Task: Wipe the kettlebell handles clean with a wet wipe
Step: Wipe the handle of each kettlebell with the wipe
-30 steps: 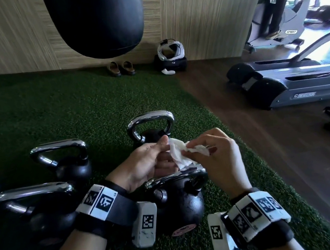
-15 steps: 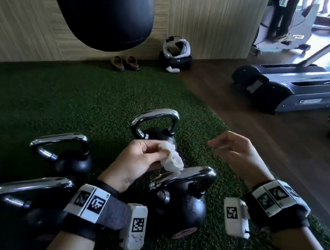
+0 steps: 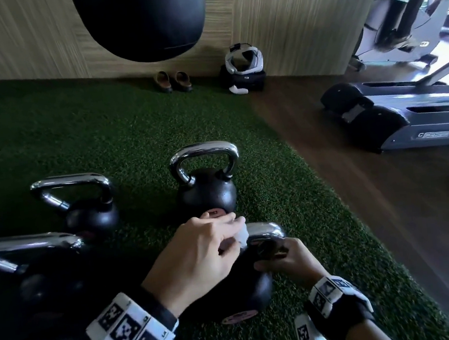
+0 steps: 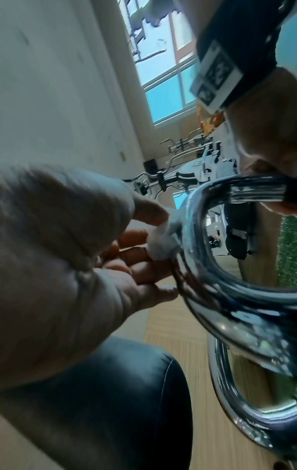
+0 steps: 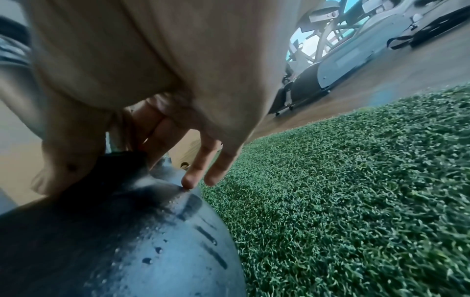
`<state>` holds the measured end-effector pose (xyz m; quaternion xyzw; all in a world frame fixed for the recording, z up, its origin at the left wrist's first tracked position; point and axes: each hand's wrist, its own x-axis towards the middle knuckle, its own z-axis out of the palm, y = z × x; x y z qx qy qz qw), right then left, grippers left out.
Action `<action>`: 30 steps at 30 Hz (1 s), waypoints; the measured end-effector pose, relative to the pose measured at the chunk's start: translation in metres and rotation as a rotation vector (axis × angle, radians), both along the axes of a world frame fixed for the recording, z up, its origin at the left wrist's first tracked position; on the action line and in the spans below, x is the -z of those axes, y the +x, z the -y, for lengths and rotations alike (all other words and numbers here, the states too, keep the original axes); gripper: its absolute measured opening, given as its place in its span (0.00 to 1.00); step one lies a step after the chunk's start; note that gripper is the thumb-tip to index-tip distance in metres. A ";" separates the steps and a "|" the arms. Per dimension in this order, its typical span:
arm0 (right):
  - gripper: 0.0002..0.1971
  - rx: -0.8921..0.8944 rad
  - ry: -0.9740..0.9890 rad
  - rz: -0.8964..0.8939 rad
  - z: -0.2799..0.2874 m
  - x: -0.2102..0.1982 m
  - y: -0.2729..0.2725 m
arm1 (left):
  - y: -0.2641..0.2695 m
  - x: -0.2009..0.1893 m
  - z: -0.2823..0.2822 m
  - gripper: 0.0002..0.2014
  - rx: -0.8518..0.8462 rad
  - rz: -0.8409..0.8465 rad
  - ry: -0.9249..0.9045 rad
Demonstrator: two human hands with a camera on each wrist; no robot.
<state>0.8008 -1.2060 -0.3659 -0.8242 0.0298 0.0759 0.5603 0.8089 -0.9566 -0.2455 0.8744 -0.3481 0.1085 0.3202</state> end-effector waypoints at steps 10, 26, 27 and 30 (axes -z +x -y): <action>0.23 -0.011 -0.065 0.074 0.001 0.005 0.000 | -0.008 0.026 -0.029 0.17 -0.162 0.064 -0.172; 0.25 0.030 -0.117 0.149 -0.002 0.015 0.000 | -0.031 0.083 -0.037 0.13 -0.536 -0.184 -0.543; 0.22 0.032 -0.126 0.148 -0.002 0.015 0.000 | -0.030 0.083 -0.036 0.13 -0.532 -0.223 -0.574; 0.21 0.025 -0.138 0.127 -0.002 0.015 0.002 | -0.026 0.086 -0.040 0.12 -0.510 -0.322 -0.655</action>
